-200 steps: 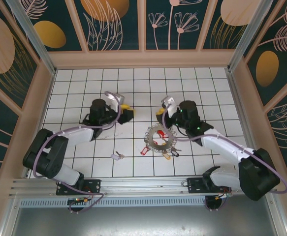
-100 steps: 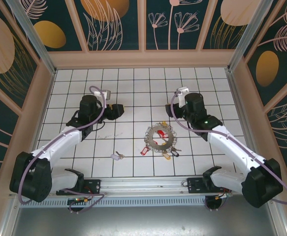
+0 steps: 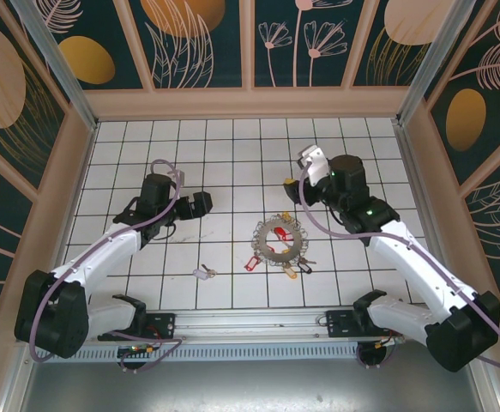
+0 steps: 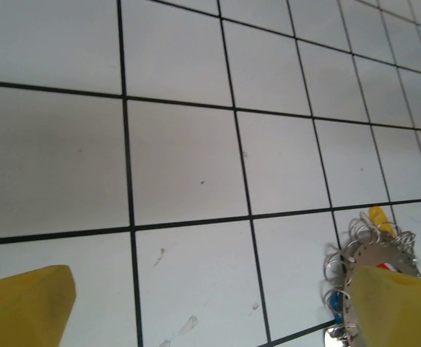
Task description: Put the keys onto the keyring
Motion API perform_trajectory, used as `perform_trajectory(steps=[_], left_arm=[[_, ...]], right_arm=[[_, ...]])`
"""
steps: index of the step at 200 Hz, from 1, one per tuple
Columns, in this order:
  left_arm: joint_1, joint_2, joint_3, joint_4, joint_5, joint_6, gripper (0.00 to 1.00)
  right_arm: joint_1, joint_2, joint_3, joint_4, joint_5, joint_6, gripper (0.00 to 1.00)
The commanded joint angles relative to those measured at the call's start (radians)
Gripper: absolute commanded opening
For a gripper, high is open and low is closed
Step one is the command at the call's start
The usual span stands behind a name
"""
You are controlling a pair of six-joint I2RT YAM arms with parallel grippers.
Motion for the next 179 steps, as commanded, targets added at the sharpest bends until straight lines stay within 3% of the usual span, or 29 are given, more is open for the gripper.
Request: perform_trajectory(steps=[1,20,30,45,72,114,144,160,179], left_arm=[[0.001,-0.027,0.02,-0.044,-0.026,-0.032,0.99],[0.001,-0.051,-0.022,0.015,0.064,-0.039,0.99],[0.001,-0.059,-0.045,0.062,0.116,-0.026,0.99],[0.001,-0.07,-0.073,0.117,0.187,0.002,0.99],[0.001,-0.06,-0.06,0.11,0.184,0.035,0.98],[0.001,-0.026,-0.078,0.114,0.178,0.009,0.97],[0.001,-0.025,-0.097,0.118,0.18,0.008,0.96],[0.001,-0.029,-0.099,0.117,0.177,0.014,0.96],[0.001,-0.036,-0.099,0.115,0.179,0.014,0.95]], right_arm=[[0.036,-0.054,-0.023,-0.091,-0.048,0.236,0.64],[0.113,-0.081,-0.039,-0.171,-0.105,0.155,0.63],[0.152,-0.089,-0.023,-0.222,-0.157,-0.014,0.62],[0.219,-0.098,-0.005,-0.28,-0.117,-0.257,0.61],[0.277,-0.073,-0.029,-0.44,-0.176,-0.685,0.61],[0.378,0.072,-0.027,-0.46,-0.185,-0.792,0.5],[0.469,0.19,-0.119,-0.424,-0.009,-0.907,0.43],[0.474,0.264,-0.114,-0.403,0.027,-0.916,0.36],[0.472,0.301,-0.127,-0.363,0.063,-0.938,0.36]])
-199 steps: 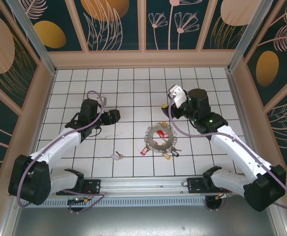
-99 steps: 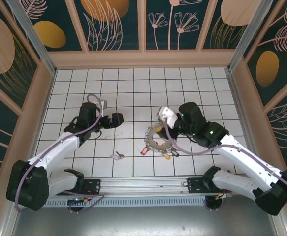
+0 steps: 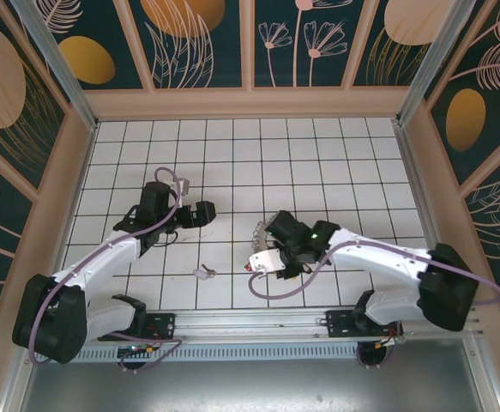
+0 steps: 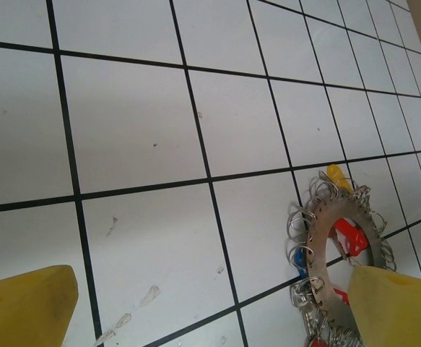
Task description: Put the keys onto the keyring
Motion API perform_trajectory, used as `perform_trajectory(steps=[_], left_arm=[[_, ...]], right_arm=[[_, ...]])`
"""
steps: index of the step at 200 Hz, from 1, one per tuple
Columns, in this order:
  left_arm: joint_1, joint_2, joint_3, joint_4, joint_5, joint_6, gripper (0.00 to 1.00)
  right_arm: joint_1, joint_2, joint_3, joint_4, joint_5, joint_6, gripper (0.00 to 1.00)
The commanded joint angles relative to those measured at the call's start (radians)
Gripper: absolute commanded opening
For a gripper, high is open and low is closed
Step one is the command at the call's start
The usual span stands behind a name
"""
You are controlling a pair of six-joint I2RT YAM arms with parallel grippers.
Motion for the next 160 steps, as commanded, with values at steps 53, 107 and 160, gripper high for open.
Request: perform_trajectory(steps=[53,107,160], left_arm=[[0.001,-0.015,-0.029,0.059,0.023,0.001,0.95],[0.001,-0.002,-0.027,0.074,0.031,0.004,0.95],[0.001,0.001,-0.027,0.072,0.031,0.005,0.95]], right_arm=[[-0.02,0.092,-0.059,0.113,0.133,-0.085,0.36],[-0.032,0.135,-0.085,0.137,0.138,-0.058,0.34],[-0.063,0.127,-0.09,0.202,0.122,-0.016,0.33]])
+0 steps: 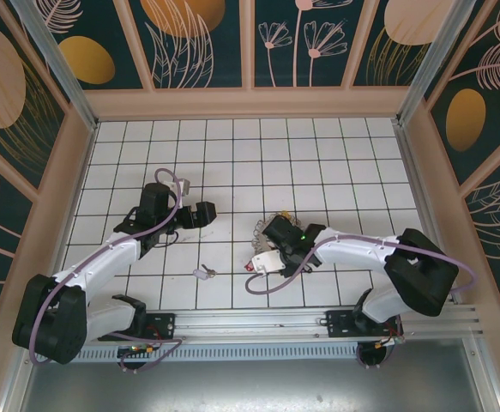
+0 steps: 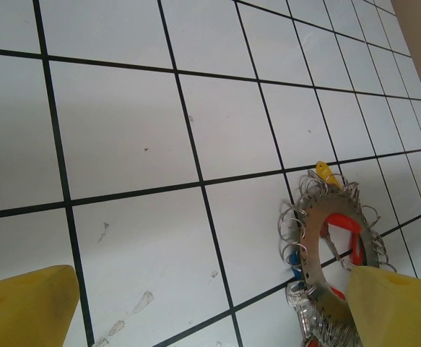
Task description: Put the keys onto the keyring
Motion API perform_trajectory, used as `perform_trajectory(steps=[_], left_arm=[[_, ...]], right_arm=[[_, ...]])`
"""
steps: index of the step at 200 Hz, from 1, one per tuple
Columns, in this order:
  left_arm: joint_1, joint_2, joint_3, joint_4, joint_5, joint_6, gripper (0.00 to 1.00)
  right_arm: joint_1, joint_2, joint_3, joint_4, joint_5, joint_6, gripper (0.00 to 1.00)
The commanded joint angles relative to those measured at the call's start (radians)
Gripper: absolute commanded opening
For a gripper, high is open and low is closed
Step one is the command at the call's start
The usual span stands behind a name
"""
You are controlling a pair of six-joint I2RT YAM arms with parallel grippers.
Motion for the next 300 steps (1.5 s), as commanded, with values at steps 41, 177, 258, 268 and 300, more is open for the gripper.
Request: perform_trajectory(steps=[41,177,258,268,300], left_arm=[[0.0,0.005,-0.012,0.026,0.011,0.004,0.95],[-0.151,0.092,0.065,0.138,-0.02,0.252,0.84],[-0.22,0.224,0.119,0.238,0.12,0.529,0.82],[-0.219,0.232,0.123,0.236,0.112,0.546,0.82],[-0.221,0.265,0.127,0.246,0.059,0.568,0.81]], right_arm=[[-0.098,-0.093,0.009,0.133,-0.072,0.109,0.34],[-0.715,-0.145,0.226,0.052,-0.282,1.473,0.39],[-0.733,-0.188,-0.028,-0.058,-0.469,1.482,0.35],[-0.712,-0.196,-0.064,-0.03,-0.473,1.502,0.35],[-0.692,-0.165,-0.091,0.048,-0.491,1.503,0.38]])
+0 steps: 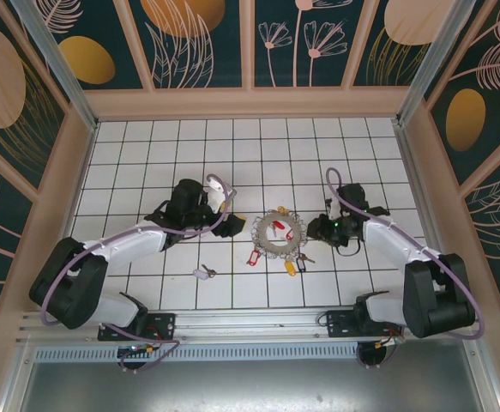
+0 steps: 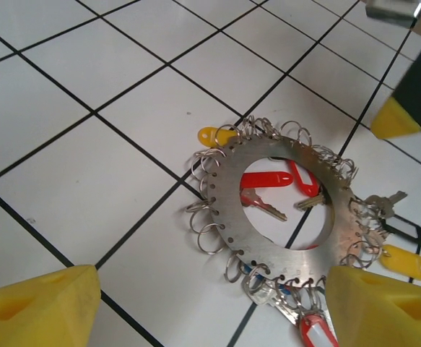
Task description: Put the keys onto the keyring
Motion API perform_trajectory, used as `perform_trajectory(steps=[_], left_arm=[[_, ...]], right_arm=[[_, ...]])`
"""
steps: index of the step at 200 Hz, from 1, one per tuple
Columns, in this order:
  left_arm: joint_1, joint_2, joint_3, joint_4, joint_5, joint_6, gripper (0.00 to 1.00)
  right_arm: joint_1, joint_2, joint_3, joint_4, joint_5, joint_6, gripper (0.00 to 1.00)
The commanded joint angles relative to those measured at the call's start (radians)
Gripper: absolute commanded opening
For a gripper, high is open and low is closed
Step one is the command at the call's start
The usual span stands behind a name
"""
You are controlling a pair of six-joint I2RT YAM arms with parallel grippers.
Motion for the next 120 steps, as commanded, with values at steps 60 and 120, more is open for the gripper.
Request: perform_trajectory(steps=[60,120], left_arm=[[-0.008,0.008,0.012,0.05,-0.091,0.026,0.81],[-0.008,-0.02,-0.006,0.053,-0.113,0.013,0.82]], right_arm=[[0.015,0.155,0.101,0.137,0.074,0.133,0.38],[0.019,0.273,0.169,0.168,0.064,0.251,0.33]])
